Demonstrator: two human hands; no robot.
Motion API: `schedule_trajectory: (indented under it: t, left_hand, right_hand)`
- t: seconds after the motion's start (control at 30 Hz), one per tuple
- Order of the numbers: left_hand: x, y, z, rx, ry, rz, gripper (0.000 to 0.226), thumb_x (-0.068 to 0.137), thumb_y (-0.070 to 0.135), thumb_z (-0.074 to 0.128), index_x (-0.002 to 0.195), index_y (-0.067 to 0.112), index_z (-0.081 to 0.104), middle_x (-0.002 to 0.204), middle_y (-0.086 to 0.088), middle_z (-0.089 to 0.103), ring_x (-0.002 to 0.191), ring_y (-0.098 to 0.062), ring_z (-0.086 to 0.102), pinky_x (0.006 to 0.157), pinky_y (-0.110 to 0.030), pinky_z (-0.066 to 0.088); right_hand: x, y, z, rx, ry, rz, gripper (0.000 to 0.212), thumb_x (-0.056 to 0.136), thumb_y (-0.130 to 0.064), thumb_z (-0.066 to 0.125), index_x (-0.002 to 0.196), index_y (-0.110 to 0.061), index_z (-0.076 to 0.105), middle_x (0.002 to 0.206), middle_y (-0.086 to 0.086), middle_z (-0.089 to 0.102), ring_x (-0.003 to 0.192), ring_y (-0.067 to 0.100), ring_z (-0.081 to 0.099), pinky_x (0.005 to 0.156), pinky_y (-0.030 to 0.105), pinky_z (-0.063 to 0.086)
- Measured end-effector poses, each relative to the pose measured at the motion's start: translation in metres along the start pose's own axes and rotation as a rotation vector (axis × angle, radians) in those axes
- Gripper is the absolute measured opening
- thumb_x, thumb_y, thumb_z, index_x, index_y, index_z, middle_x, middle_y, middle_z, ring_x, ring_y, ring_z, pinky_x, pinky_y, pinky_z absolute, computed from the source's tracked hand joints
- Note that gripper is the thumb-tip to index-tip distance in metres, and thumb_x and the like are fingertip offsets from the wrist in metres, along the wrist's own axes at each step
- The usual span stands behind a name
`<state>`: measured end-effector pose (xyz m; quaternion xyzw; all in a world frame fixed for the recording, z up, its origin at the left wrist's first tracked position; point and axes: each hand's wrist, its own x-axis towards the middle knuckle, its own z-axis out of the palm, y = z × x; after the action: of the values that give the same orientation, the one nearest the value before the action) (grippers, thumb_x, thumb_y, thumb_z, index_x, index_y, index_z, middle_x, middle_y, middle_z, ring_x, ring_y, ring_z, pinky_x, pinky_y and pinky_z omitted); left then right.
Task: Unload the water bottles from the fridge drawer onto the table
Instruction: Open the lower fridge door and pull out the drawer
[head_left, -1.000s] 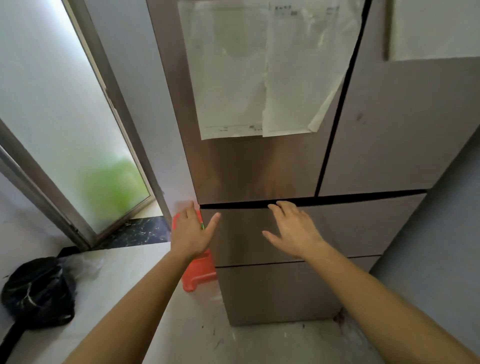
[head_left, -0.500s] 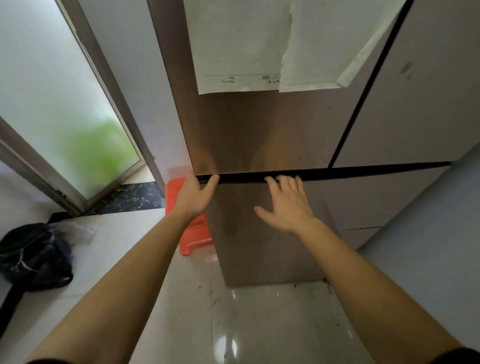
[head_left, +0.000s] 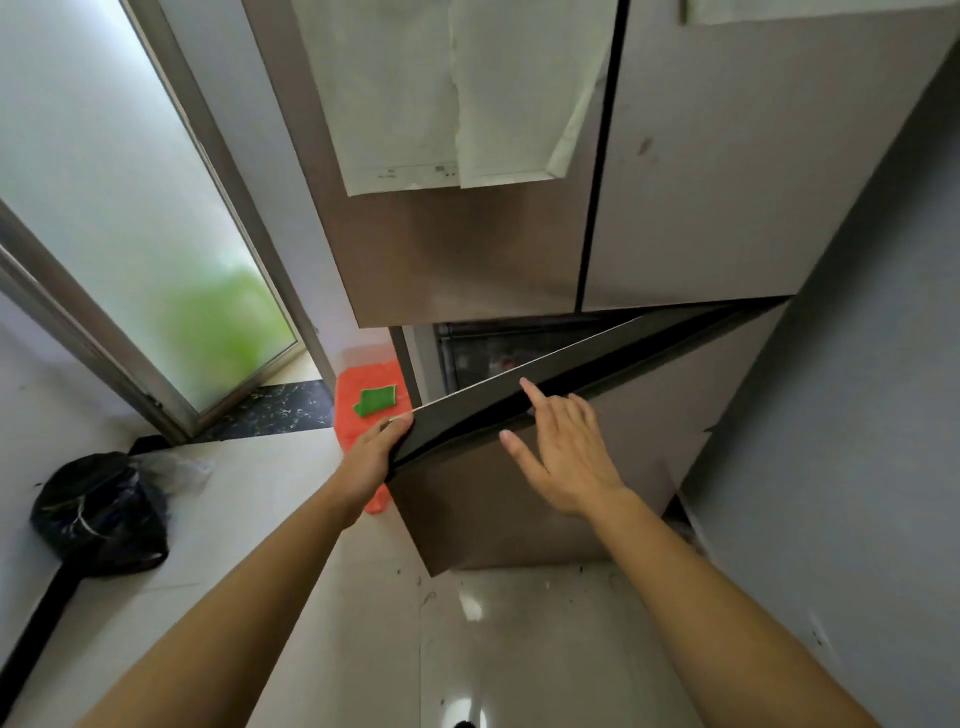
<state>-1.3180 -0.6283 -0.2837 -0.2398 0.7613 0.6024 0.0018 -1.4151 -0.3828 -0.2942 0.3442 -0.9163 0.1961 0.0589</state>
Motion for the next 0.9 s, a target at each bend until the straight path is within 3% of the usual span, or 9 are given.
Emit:
schedule_trajectory:
  t: [0.17,0.23,0.3,0.47,0.6,0.67,0.77,0.83,0.9]
  left_hand:
    - [-0.053,-0.01,0.03,-0.058,-0.013,-0.038,0.056,0.085,0.068,0.052,0.116,0.023,0.066,0.118,-0.008,0.069,0.112,-0.028,0.064,0.1,-0.042,0.048]
    - [-0.062,-0.008,0.035,-0.098,-0.039,-0.099,0.068,0.074,0.076,0.054,0.111,0.021,0.068,0.111,-0.009,0.069,0.102,-0.031,0.063,0.087,-0.037,0.05]
    - [-0.066,-0.004,0.046,-0.108,-0.098,-0.136,0.065,0.084,0.076,0.046,0.111,0.022,0.07,0.106,-0.006,0.069,0.098,-0.028,0.06,0.078,-0.033,0.046]
    - [-0.067,0.013,0.101,0.012,-0.438,-0.137,0.092,0.072,0.093,0.038,0.136,0.03,0.059,0.132,0.005,0.065,0.123,-0.017,0.059,0.109,-0.046,0.041]
    - [-0.085,0.033,0.166,-0.034,-0.675,-0.104,0.086,0.08,0.088,0.027,0.139,0.032,0.054,0.136,0.005,0.062,0.125,-0.019,0.058,0.108,-0.048,0.041]
    - [-0.095,0.039,0.195,-0.037,-0.764,-0.086,0.089,0.078,0.091,0.027,0.141,0.033,0.053,0.141,0.004,0.058,0.127,-0.024,0.056,0.11,-0.052,0.039]
    - [-0.108,0.047,0.233,-0.107,-0.845,-0.128,0.092,0.082,0.083,0.025,0.152,0.023,0.037,0.154,-0.003,0.042,0.138,-0.034,0.042,0.107,-0.05,0.037]
    - [-0.119,0.058,0.259,-0.086,-0.9,-0.053,0.086,0.088,0.077,0.023,0.154,0.022,0.031,0.158,-0.003,0.036,0.141,-0.035,0.038,0.102,-0.05,0.039]
    - [-0.129,0.073,0.286,-0.01,-0.906,0.081,0.078,0.093,0.072,0.024,0.155,0.025,0.029,0.159,0.0,0.033,0.142,-0.032,0.038,0.106,-0.051,0.042]
  right_hand:
    - [-0.035,0.006,0.0,-0.005,0.085,0.022,0.072,0.101,-0.061,0.014,0.16,-0.02,0.013,0.113,0.008,0.052,0.113,0.025,0.048,0.121,0.046,0.021]
    - [-0.051,0.01,-0.004,-0.007,0.096,0.015,0.071,0.101,-0.06,0.016,0.16,-0.02,0.016,0.115,0.009,0.052,0.115,0.025,0.047,0.122,0.046,0.02]
    - [-0.072,0.015,-0.011,0.019,0.117,0.033,0.069,0.101,-0.06,0.019,0.158,-0.022,0.022,0.118,0.009,0.051,0.118,0.025,0.046,0.123,0.045,0.018]
    - [-0.132,0.029,-0.038,0.099,0.125,0.143,0.06,0.102,-0.059,0.024,0.154,-0.031,0.03,0.123,0.002,0.047,0.122,0.019,0.045,0.117,0.041,0.028]
    - [-0.185,0.036,-0.069,0.323,0.084,0.367,0.055,0.101,-0.061,0.031,0.153,-0.042,0.031,0.154,0.001,0.034,0.148,0.014,0.024,0.116,0.032,0.026]
    - [-0.208,0.042,-0.091,0.385,0.032,0.492,0.06,0.098,-0.063,0.04,0.154,-0.043,0.028,0.161,-0.002,0.028,0.152,0.01,0.013,0.122,0.038,0.02]
    - [-0.24,0.046,-0.133,0.362,-0.041,0.642,0.085,0.086,-0.072,0.054,0.157,-0.036,0.023,0.159,0.002,0.034,0.149,0.019,0.028,0.121,0.035,0.025]
    - [-0.262,0.05,-0.155,0.27,-0.097,0.749,0.093,0.087,-0.062,0.062,0.16,-0.028,0.015,0.159,0.006,0.032,0.146,0.023,0.032,0.117,0.031,0.027]
    - [-0.282,0.053,-0.165,0.076,-0.156,0.829,0.095,0.09,-0.058,0.061,0.161,-0.027,0.004,0.163,0.01,0.022,0.148,0.028,0.025,0.12,0.039,0.025]
